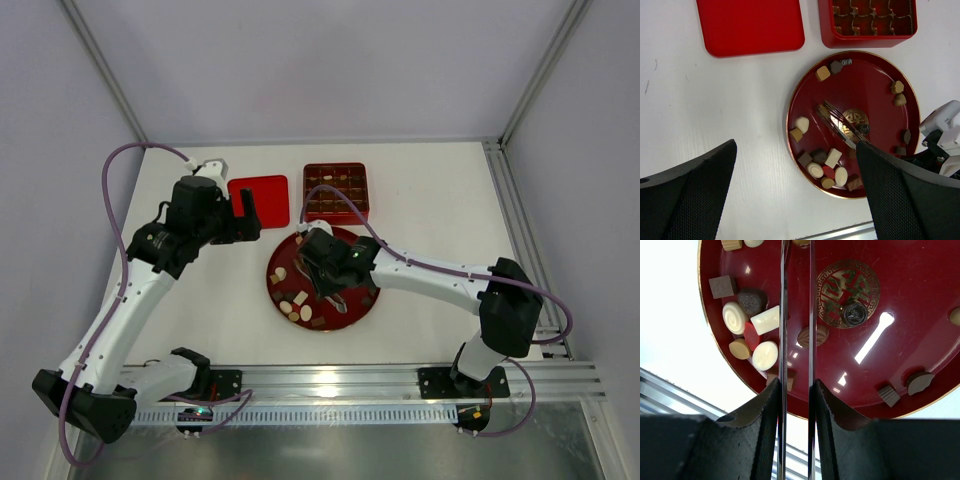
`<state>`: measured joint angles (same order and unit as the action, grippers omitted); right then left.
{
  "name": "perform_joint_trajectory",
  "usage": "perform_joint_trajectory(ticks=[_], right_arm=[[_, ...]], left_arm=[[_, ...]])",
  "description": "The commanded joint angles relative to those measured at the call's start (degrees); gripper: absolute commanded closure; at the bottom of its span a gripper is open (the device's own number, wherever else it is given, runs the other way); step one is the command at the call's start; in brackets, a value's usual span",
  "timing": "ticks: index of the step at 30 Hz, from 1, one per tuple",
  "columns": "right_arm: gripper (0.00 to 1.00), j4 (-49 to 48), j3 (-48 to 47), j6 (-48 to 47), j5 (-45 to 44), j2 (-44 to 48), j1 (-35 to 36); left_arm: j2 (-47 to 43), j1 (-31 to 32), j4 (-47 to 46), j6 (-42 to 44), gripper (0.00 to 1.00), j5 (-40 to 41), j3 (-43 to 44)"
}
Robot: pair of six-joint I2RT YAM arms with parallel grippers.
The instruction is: Pack the chocolate
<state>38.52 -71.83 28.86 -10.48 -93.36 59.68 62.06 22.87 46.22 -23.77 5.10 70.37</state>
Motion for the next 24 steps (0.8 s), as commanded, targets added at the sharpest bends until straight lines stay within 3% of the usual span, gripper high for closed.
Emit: perform_joint_trajectory(ticks=[1,18,24], right_arm=[[0.66,-0.2,-3.22,-0.82,-1.47,3.18,-0.09],[0.66,-0.2,-3.14,-2.93,1.77,7.4,-5.27],[0.66,-1.43,-3.93,-4.51,5.2,9.07,-10.37]], left_arm=[[-1.33,0.07,-0.07,-0.14,0.0,0.17,0.82],[-1.33,0.15,-0.25,0.04,0.0,0.08,0.91],[-1.15,0.07,-0.25,0.04,0.0,-0.01,1.09]])
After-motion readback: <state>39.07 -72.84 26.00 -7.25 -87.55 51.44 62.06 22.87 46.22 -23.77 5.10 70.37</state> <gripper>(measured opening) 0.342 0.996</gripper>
